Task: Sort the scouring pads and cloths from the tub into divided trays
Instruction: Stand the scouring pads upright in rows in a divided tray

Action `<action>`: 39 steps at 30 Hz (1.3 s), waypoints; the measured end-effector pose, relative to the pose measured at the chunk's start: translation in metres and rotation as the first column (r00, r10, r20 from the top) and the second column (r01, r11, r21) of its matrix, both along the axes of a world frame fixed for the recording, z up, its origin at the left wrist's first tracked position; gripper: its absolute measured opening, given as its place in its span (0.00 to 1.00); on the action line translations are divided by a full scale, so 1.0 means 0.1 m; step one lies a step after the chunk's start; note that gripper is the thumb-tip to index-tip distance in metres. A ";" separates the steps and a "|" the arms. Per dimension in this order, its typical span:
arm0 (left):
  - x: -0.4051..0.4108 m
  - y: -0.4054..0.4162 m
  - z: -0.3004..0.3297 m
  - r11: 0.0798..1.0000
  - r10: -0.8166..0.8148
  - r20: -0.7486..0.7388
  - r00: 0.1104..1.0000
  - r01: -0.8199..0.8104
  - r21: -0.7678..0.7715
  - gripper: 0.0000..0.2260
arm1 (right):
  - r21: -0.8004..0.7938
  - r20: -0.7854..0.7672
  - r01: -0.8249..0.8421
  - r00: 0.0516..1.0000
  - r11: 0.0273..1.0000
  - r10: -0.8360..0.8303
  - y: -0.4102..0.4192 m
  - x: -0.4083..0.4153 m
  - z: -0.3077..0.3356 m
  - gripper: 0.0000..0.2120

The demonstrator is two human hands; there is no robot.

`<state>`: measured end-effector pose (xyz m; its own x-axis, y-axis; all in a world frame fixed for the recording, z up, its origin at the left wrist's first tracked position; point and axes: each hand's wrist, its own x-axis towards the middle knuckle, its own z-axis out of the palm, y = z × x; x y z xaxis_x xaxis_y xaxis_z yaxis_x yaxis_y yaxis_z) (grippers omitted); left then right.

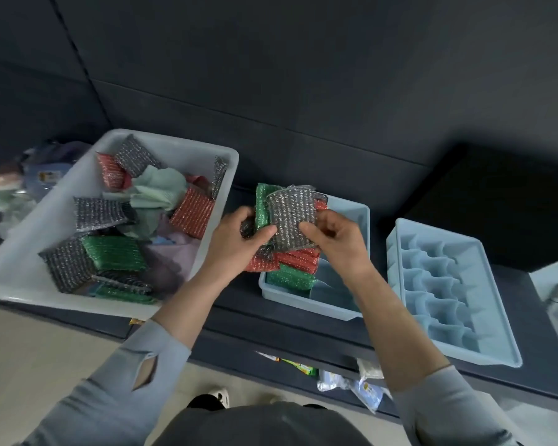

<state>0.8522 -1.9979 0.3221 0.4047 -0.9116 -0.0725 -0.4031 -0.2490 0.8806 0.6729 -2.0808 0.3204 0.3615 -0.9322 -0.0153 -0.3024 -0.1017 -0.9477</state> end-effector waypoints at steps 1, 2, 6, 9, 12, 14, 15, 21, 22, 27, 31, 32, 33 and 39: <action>0.01 0.00 0.01 1.000 0.010 -0.002 1.000 -0.010 -0.002 0.27 | 0.044 0.053 0.056 0.997 0.997 -0.058 -0.01 -0.04 -0.02 0.12; 0.02 0.00 0.00 1.000 0.029 -0.014 0.999 -0.029 -0.006 0.29 | 0.072 0.072 0.098 0.992 0.993 -0.103 0.00 -0.11 -0.05 0.10; 0.10 -0.01 0.00 0.993 0.109 -0.049 0.993 -0.110 -0.029 0.26 | -0.054 -0.262 0.010 0.965 0.998 -0.024 0.07 -0.35 -0.30 0.08; 0.12 -0.01 0.02 0.988 0.142 -0.113 0.983 -0.148 -0.041 0.24 | -0.206 -0.539 -0.203 0.840 0.957 0.062 0.19 -0.36 -0.43 0.11; 0.13 0.01 0.00 0.985 0.159 -0.114 0.981 -0.165 -0.046 0.24 | -0.295 -0.646 -0.294 0.763 0.909 0.037 0.23 -0.26 -0.49 0.10; 0.16 0.05 -0.04 0.989 0.139 -0.097 0.985 -0.144 -0.040 0.20 | -0.341 -0.651 -0.285 0.759 0.896 -0.007 0.24 -0.19 -0.53 0.10; 0.17 0.06 -0.06 0.991 0.120 -0.083 0.989 -0.125 -0.053 0.17 | -0.373 -0.648 -0.289 0.761 0.882 -0.025 0.25 -0.15 -0.55 0.09; 0.18 0.15 -0.15 0.997 0.077 -0.002 0.997 -0.077 -0.019 0.16 | -0.306 -0.789 -0.395 0.615 0.866 0.002 0.30 -0.03 -0.68 0.12; 0.17 0.17 -0.14 0.999 0.053 0.011 0.999 -0.053 -0.008 0.20 | -0.296 -0.803 -0.403 0.596 0.866 0.003 0.31 -0.03 -0.69 0.12; 0.11 0.25 -0.11 0.999 -0.027 0.039 0.999 0.025 0.028 0.22 | -0.273 -0.436 -0.042 0.896 0.961 -0.085 0.26 0.03 -0.48 0.10; 0.06 0.24 -0.16 0.992 -0.122 0.026 0.992 0.121 0.025 0.23 | 0.155 -0.096 0.028 0.995 0.988 -0.013 0.19 0.12 -0.08 0.17; 0.05 0.23 -0.17 0.990 -0.138 0.020 0.990 0.137 0.028 0.24 | 0.211 -0.040 -0.030 0.998 0.977 0.039 0.18 0.13 -0.03 0.14; 0.04 0.23 -0.18 0.990 -0.138 0.016 0.990 0.138 0.023 0.24 | 0.239 -0.004 -0.048 0.999 0.970 0.050 0.17 0.14 -0.02 0.11; 0.21 0.22 -0.18 0.992 0.018 -0.003 1.000 -0.018 -0.125 0.15 | -0.008 -0.256 0.023 0.966 1.000 -0.024 0.08 -0.20 -0.18 0.15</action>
<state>0.8733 -1.9760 0.3040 0.4211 -0.9061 0.0406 -0.3981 -0.1444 0.9059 0.6531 -2.0725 0.3027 0.3242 -0.9407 -0.1002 -0.5369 -0.0958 -0.8382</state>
